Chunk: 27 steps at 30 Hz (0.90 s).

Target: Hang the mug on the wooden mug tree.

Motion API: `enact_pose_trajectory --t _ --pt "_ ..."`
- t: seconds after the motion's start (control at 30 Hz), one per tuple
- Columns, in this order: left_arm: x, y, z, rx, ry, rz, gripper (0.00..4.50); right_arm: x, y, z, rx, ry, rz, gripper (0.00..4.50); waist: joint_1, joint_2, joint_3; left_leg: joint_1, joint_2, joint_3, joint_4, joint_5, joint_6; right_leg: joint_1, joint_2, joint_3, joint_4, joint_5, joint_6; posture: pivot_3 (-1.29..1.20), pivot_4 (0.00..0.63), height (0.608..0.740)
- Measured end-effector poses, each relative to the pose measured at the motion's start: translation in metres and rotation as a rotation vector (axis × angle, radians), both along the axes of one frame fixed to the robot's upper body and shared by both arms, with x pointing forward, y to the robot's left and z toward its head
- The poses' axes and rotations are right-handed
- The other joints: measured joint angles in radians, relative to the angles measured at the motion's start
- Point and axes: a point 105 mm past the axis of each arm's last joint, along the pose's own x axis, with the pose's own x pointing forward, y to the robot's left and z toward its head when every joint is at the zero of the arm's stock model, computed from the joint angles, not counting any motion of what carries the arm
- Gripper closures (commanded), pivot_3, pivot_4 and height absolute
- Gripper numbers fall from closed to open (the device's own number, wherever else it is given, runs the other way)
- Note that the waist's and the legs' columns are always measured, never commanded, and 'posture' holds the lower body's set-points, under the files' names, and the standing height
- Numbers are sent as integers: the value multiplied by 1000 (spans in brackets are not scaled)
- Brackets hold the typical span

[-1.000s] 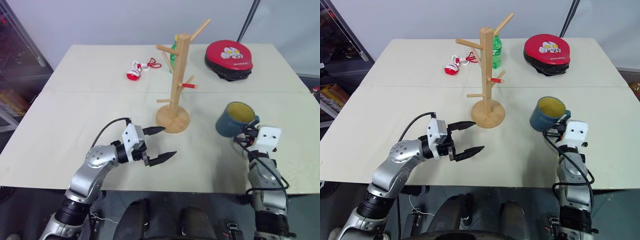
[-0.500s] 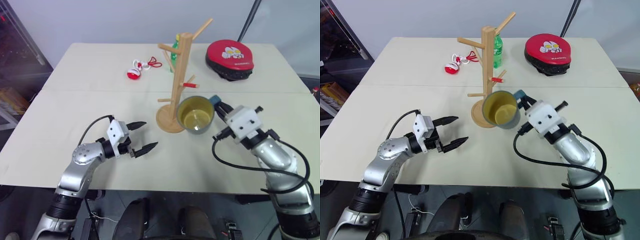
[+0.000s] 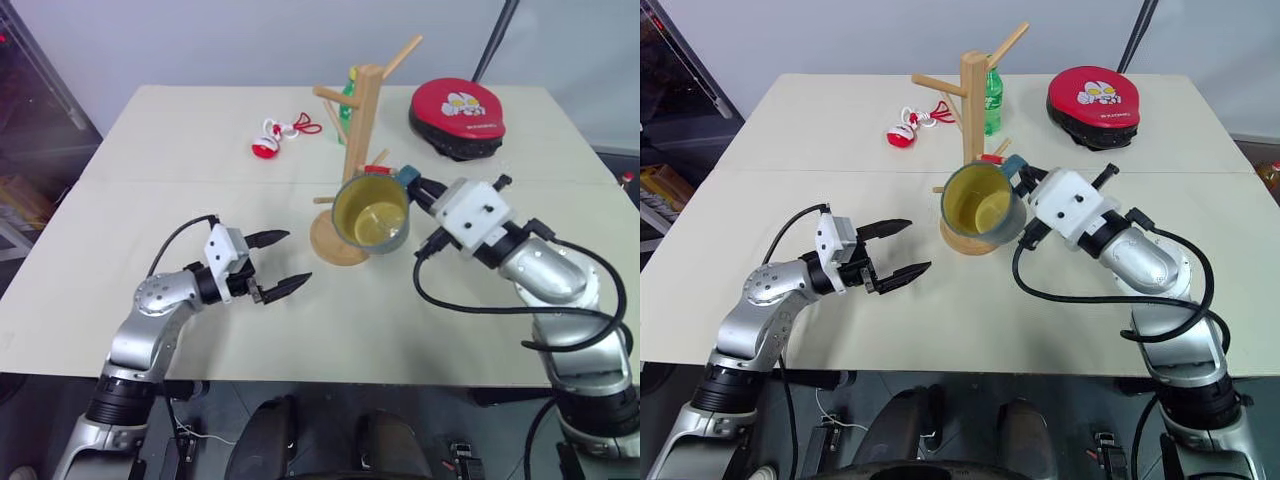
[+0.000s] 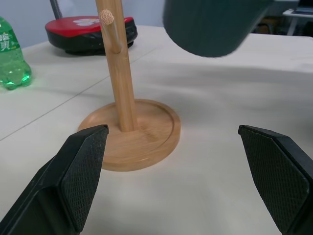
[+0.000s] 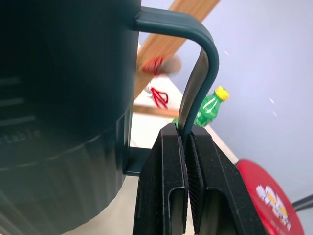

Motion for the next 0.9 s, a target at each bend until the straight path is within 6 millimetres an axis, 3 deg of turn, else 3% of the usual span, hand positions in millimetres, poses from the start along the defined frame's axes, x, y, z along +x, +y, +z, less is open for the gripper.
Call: enact_pose_trajectory --t 0.2,0.4,0.83,0.9 --pt "-5 -3 26 -14 -34 -44 0 9 2 0 -9 33 0 4487 0 0 0 0 0 0 0 0 0 0 0 0 0 0 0 0 150 740" --pt "-7 -4 40 -28 -36 -66 0 17 0 -6 -23 65 -10 4487 -1 0 0 0 0 0 0 1 -1 0 0 0 0 0 0 0 150 740" --pt "-10 -4 49 -44 -46 -72 0 28 6 -3 -55 78 -7 4487 -1 0 0 0 0 0 0 1 -1 0 0 0 0 0 0 0 150 740" --pt "-11 -4 50 -46 -51 -71 0 28 6 -3 -57 83 -6 3847 -1 0 0 0 0 0 0 1 -1 0 0 0 0 0 0 0 150 740"
